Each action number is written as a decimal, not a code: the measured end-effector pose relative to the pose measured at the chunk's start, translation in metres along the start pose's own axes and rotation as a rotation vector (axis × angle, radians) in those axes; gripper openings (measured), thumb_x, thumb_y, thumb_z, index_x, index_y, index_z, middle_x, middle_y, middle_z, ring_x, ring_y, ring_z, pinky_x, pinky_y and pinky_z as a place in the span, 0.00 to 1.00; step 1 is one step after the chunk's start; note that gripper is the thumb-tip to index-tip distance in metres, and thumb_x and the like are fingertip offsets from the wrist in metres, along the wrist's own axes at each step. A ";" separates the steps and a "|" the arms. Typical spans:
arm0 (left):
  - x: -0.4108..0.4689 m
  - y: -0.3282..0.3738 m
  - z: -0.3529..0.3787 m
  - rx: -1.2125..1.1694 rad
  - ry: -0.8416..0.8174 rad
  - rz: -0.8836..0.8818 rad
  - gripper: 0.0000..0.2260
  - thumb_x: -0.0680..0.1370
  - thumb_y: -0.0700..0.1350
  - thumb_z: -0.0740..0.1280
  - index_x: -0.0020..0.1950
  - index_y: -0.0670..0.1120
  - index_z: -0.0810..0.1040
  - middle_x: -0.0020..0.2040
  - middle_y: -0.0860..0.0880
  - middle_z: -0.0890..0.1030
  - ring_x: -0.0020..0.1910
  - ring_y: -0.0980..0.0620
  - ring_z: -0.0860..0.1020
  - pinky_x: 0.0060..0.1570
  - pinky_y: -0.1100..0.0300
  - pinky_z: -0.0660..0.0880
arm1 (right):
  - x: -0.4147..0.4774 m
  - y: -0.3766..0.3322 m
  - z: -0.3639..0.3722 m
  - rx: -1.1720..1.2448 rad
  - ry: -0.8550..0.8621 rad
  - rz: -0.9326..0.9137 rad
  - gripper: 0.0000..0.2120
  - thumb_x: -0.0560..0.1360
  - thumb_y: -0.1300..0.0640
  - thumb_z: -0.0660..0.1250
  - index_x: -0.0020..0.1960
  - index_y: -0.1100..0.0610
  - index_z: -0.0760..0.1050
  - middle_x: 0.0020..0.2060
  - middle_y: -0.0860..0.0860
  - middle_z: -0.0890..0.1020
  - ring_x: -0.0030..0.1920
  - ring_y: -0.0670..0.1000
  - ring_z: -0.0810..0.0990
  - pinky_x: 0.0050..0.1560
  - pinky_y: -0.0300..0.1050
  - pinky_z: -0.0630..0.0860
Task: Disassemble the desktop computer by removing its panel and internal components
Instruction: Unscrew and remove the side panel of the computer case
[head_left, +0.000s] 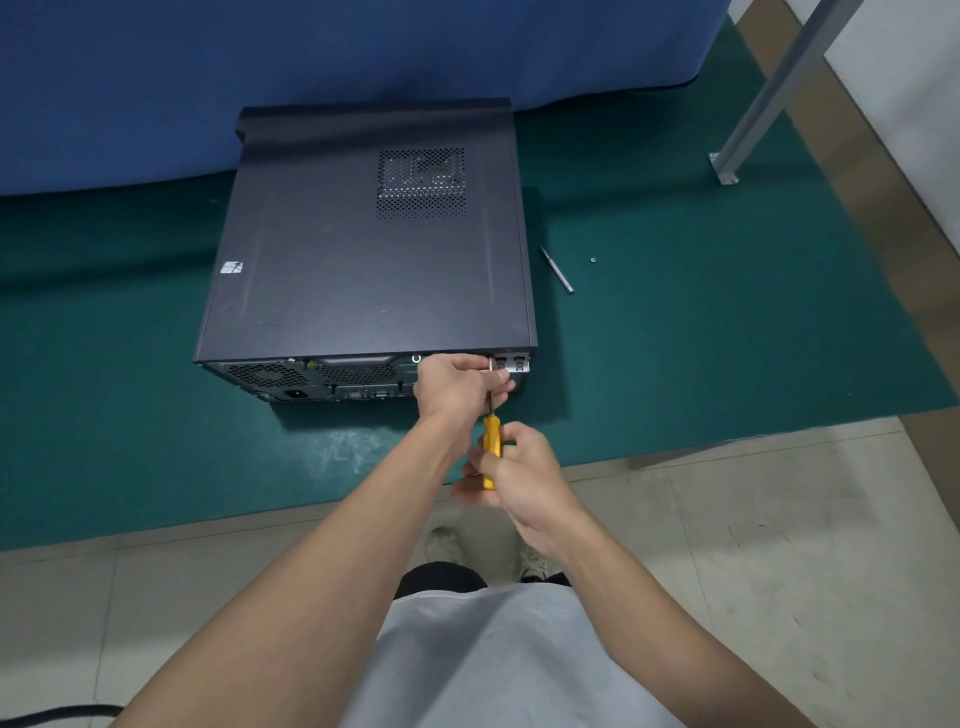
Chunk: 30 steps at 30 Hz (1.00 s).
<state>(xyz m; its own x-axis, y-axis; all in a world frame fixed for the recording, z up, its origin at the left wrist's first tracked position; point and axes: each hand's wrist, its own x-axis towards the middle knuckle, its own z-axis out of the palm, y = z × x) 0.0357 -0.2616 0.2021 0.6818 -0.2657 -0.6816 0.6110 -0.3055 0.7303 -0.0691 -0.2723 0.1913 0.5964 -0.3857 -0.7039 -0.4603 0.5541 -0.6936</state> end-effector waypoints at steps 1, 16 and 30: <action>0.000 0.001 0.001 0.009 0.018 0.004 0.06 0.73 0.29 0.70 0.45 0.38 0.77 0.42 0.40 0.83 0.37 0.48 0.84 0.37 0.61 0.81 | 0.001 0.001 0.001 0.012 -0.001 0.002 0.03 0.77 0.67 0.64 0.50 0.63 0.71 0.41 0.61 0.78 0.32 0.54 0.82 0.37 0.48 0.80; -0.002 0.001 0.002 0.002 0.032 0.009 0.04 0.76 0.30 0.68 0.49 0.35 0.78 0.44 0.37 0.83 0.36 0.48 0.84 0.37 0.61 0.82 | -0.007 -0.007 -0.014 0.066 -0.081 0.039 0.10 0.75 0.67 0.66 0.56 0.63 0.71 0.44 0.60 0.81 0.38 0.55 0.84 0.42 0.49 0.81; 0.000 -0.002 -0.002 -0.131 -0.167 -0.038 0.06 0.77 0.26 0.61 0.47 0.35 0.74 0.44 0.36 0.82 0.42 0.43 0.84 0.43 0.58 0.82 | -0.007 -0.009 -0.023 0.250 -0.306 0.115 0.12 0.77 0.68 0.63 0.60 0.67 0.72 0.47 0.62 0.82 0.43 0.59 0.84 0.45 0.49 0.80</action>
<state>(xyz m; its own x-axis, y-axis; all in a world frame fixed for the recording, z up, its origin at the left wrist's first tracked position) 0.0353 -0.2592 0.2013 0.5880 -0.4077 -0.6986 0.6893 -0.1994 0.6965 -0.0843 -0.2919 0.1985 0.7361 -0.0942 -0.6703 -0.3837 0.7578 -0.5278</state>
